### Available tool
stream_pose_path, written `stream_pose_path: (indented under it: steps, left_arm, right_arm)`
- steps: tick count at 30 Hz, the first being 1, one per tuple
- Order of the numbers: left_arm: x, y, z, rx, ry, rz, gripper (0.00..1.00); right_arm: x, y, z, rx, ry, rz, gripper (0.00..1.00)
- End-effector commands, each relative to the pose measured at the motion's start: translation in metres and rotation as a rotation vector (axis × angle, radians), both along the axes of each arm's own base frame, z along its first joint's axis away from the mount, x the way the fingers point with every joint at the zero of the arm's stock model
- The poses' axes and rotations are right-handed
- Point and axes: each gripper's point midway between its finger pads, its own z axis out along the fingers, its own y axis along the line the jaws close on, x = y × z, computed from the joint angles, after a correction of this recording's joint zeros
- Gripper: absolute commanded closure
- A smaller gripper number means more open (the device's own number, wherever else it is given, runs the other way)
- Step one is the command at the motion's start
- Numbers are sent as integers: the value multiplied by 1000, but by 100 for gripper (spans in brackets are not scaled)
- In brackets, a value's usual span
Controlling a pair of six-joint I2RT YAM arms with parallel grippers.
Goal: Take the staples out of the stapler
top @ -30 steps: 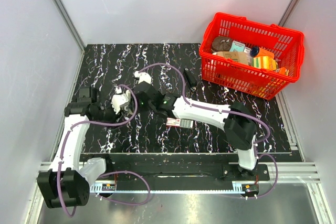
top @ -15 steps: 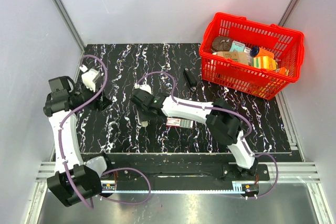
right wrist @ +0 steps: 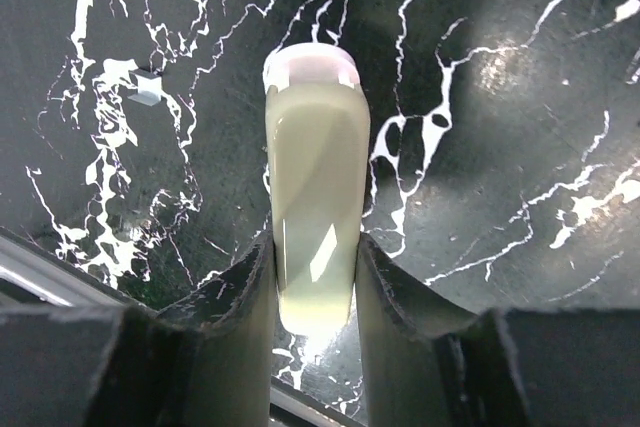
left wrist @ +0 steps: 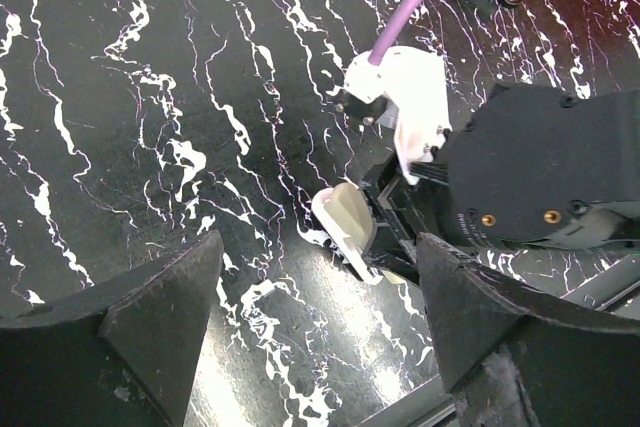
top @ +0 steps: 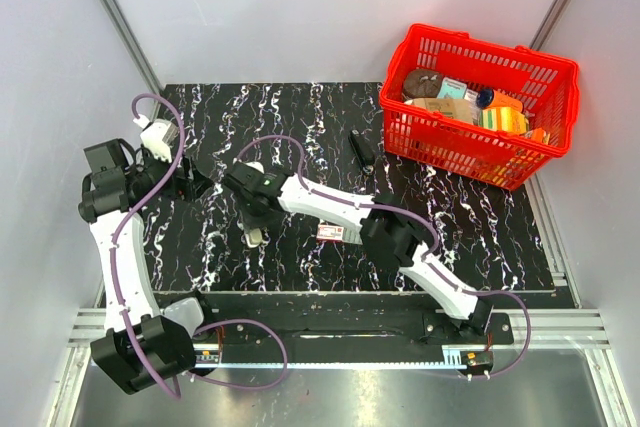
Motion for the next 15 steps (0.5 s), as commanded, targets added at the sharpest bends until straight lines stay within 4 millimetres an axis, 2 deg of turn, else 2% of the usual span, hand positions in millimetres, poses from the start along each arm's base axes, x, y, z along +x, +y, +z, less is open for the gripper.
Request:
stream_pose_path:
  steps: [1, 4, 8, 11, 14, 15]
  left_arm:
    - [3, 7, 1, 25, -16, 32, 17]
    - [1, 5, -2, 33, -10, 11, 17]
    - [3, 5, 0, 45, -13, 7, 16]
    - [5, 6, 1, 60, -11, 6, 15]
    - [7, 5, 4, 74, -16, 2, 15]
    - [7, 5, 6, 82, -20, 1, 15]
  right_arm:
    - [-15, 2, -18, -63, 84, 13, 82]
    - [-18, 5, -25, -78, 110, 29, 72]
    - [-15, 5, -14, -66, 89, 25, 61]
    - [-7, 0, -4, -75, 38, 12, 45]
    - [-6, -2, 11, -62, 15, 18, 20]
    - [-5, -2, 17, -55, 4, 22, 16]
